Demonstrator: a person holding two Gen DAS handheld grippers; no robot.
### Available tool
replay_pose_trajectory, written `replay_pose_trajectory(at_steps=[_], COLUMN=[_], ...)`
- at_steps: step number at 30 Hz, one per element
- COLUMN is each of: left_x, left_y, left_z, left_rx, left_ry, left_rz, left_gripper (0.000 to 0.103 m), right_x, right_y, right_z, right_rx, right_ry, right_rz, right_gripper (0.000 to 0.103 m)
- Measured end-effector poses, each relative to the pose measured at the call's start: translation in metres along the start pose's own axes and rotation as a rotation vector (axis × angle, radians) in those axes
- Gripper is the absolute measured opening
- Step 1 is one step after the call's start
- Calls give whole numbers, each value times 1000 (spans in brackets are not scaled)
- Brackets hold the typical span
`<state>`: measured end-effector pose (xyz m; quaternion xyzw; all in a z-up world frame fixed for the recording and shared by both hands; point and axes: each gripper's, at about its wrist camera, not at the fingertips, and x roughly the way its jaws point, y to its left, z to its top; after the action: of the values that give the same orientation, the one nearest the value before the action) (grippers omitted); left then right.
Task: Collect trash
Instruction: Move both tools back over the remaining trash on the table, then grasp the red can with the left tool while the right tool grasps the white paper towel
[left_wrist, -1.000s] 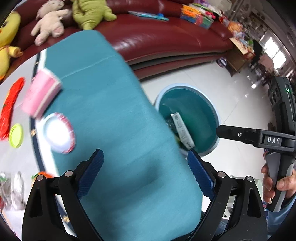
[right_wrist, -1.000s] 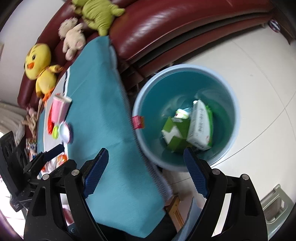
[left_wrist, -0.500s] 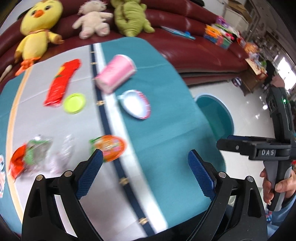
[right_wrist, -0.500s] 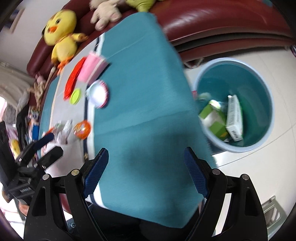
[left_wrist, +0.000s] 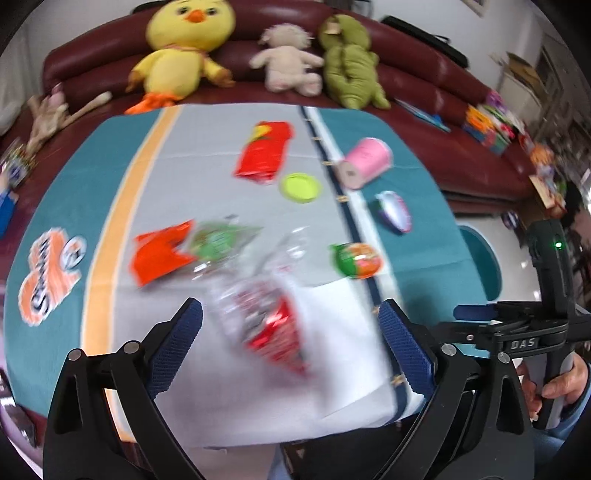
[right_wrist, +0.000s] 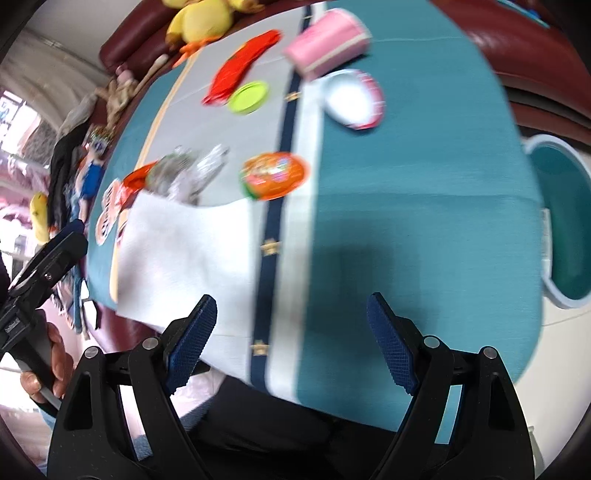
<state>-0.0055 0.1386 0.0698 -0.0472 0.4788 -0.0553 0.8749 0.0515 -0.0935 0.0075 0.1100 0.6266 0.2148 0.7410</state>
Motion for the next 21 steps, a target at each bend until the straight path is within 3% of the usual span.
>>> replay_pose_trajectory(at_steps=[5, 9, 16, 21], left_x=[0, 16, 35, 46], left_y=[42, 62, 60, 56], left_z=[-27, -45, -56, -54], left_rx=[-97, -167, -171, -169], left_ry=[14, 48, 75, 93], left_rz=[14, -18, -96, -97], left_gripper=[97, 97, 97, 97], right_x=[17, 36, 64, 73], right_y=[33, 60, 73, 78], right_z=[6, 15, 25, 23], right_rx=[-68, -118, -117, -124], right_ry=[27, 51, 99, 114], right_rz=[26, 53, 134, 183], right_gripper=[79, 79, 79, 74])
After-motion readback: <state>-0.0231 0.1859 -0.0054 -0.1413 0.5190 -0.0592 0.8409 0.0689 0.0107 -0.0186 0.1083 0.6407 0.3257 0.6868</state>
